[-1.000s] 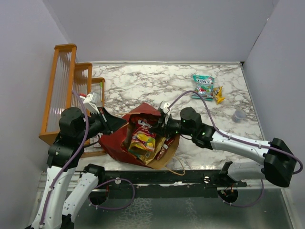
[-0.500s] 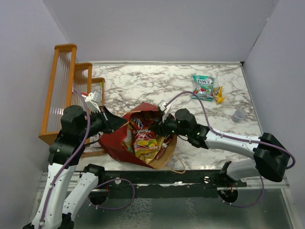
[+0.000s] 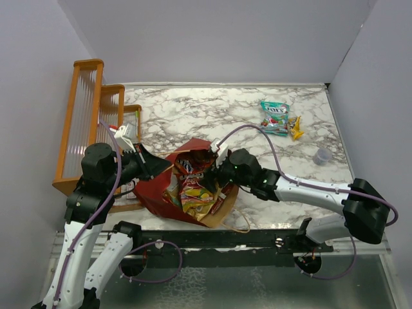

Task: Take the snacks out of the paper bag
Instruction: Take out the snack from the paper bag.

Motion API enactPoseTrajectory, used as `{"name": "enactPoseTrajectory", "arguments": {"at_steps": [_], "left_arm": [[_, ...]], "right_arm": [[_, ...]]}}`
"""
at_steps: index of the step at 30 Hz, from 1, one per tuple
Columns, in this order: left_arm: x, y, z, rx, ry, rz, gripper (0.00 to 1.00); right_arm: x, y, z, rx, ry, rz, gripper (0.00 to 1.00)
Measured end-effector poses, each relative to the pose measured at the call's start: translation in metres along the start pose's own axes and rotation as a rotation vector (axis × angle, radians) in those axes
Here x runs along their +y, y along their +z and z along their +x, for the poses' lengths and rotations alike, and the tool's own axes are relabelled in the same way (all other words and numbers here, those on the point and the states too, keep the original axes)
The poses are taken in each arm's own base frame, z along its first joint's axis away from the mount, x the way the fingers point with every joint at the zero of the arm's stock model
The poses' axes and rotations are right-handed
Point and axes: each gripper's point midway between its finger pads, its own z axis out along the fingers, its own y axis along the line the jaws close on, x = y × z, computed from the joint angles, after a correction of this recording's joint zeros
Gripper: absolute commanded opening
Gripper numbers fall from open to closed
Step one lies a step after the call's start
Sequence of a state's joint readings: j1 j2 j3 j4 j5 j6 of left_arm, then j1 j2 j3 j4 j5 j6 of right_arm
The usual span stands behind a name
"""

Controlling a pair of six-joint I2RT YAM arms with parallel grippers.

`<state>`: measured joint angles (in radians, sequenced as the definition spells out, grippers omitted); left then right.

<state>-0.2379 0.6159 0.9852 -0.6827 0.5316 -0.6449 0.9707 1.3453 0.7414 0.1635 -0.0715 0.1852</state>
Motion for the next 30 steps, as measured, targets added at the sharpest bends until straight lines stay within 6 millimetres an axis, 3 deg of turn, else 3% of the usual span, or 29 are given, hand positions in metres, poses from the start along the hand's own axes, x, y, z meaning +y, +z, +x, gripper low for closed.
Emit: {"name": "enactPoseTrajectory", "arguments": {"at_steps": [4, 14, 21, 30], "left_arm": [[0.0, 0.0, 0.0, -0.001, 0.001, 0.001, 0.0], [0.0, 0.0, 0.0, -0.001, 0.001, -0.001, 0.0], [-0.001, -0.003, 0.0, -0.009, 0.006, 0.005, 0.0], [0.003, -0.001, 0.004, 0.0, -0.006, -0.002, 0.0]], "right_arm": [[-0.001, 0.012, 0.001, 0.034, -0.018, 0.047, 0.7], [0.003, 0.025, 0.008, 0.059, -0.047, 0.068, 0.18], [0.011, 0.012, 0.002, 0.059, -0.031, 0.047, 0.05], [0.026, -0.024, -0.043, -0.057, 0.004, -0.002, 0.01]]}}
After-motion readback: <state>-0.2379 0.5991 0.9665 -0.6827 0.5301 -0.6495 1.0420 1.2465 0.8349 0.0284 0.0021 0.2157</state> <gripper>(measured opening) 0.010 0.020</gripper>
